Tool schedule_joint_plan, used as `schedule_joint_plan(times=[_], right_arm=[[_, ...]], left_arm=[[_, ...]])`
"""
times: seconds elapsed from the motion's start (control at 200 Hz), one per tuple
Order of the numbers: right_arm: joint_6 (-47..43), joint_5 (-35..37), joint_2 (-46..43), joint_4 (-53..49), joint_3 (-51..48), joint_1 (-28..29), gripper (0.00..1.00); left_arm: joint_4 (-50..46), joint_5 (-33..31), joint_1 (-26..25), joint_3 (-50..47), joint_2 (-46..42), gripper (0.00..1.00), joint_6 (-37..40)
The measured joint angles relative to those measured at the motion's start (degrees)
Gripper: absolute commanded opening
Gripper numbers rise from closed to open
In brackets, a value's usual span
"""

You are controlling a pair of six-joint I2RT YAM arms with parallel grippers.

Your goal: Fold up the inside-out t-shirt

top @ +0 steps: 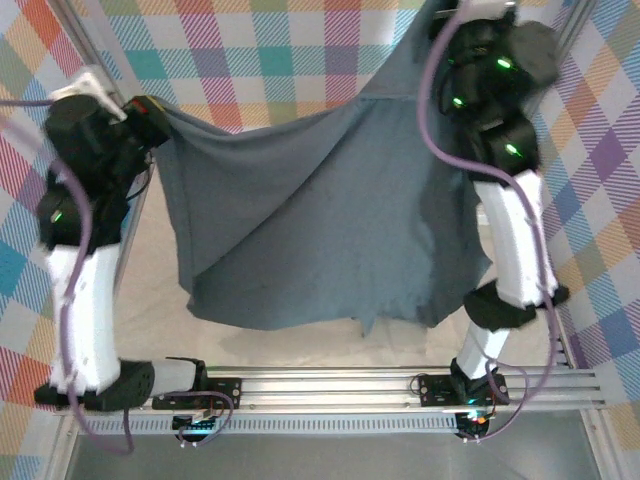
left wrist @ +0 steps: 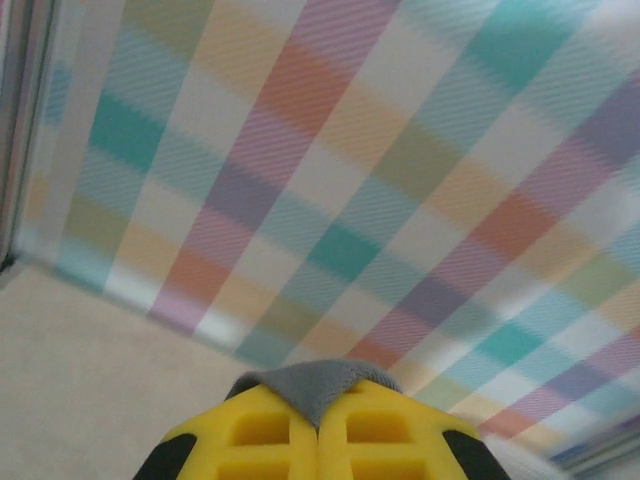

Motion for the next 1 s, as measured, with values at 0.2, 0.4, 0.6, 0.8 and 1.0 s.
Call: schedule_joint_plan(times=[0.2,0.4,0.6,0.8,1.0], right_arm=[[7.69,-4.72,18.64,-2.86,0.07,-7.3,0.19],[14.73,-11.15,29.35,-7.63,-0.07,-13.05,0.73],[21.4,-14.36,24.57,-13.66,-0.31,-15.1,0.71],[29.11,-21.22,11.8,-27.96,-4.33,-13.81,0.66],[37.73,-28.44,-1.07,-32.33,-32.89,-12.79,0.59]], left_arm=[[0.46,6.69,7.82,3.26,26.97,0.19,-3.82],[-3.48,11.85,11.87,24.98,55.89,0.66,-4.63],[-5.16,16.0,12.98,30.01,54.66,0.66,-4.85],[-5.86,10.56,7.54,12.94,36.02,0.6,-1.66],[-7.82,1.29,2.08,7.56,38.49,0.57,3.61]])
